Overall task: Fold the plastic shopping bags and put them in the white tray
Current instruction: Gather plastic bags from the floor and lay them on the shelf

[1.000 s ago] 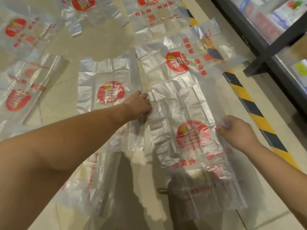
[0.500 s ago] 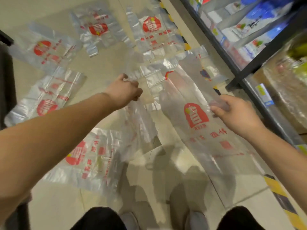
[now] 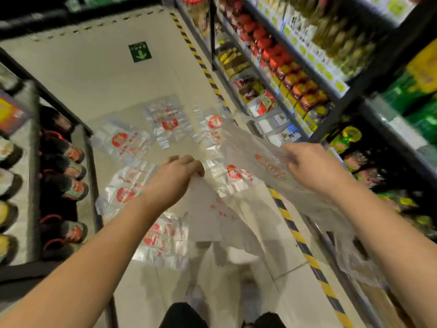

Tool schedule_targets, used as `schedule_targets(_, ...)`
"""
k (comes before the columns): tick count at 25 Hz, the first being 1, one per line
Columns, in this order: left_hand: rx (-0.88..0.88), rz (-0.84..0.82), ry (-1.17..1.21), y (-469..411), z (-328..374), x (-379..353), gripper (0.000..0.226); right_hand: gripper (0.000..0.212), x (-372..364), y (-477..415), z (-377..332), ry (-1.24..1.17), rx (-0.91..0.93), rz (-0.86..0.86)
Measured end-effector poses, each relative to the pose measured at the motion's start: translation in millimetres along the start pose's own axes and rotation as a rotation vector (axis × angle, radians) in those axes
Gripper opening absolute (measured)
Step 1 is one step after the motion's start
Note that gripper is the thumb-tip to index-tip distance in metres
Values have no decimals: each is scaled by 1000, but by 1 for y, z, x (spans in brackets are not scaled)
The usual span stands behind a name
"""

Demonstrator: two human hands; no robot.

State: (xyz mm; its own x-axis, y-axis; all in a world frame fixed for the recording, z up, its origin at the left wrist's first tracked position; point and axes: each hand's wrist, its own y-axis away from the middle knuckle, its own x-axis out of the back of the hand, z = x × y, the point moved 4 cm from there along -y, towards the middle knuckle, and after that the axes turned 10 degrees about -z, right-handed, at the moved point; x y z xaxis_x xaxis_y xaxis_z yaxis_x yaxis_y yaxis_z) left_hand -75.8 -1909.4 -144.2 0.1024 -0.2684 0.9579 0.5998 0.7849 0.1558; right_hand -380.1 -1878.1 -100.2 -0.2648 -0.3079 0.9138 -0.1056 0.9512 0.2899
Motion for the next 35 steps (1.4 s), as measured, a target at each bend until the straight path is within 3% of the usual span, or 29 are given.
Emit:
schedule_targets(3, -13, 126, 32, 36, 40, 88, 39, 22, 88, 32, -46, 59, 33, -12)
schedule_targets(7, -62, 201, 174, 94, 68, 149, 23, 21, 148, 79, -93, 56, 69, 68)
schedule_targets(11, -105, 238, 219, 134, 81, 152, 17, 12, 146, 91, -129, 84, 121, 84)
schedule_targets(16, -42, 332, 192, 175, 74, 155, 22, 6, 146, 93, -201, 230, 362, 36)
schedule_targets(21, 153, 383, 171, 226, 85, 142, 31, 14, 122, 85, -253, 301, 562, -31)
schedule_targets(25, 449, 409, 143, 271, 112, 117, 25, 12, 95, 88, -293, 329, 830, -116)
schedule_targets(31, 916, 429, 175, 361, 218, 65, 22, 10, 30, 147, -328, 262, 1208, -237)
schedule_targets(35, 1196, 543, 203, 437, 308, 39, 23, 13, -6, 238, -355, 346, 1396, -334)
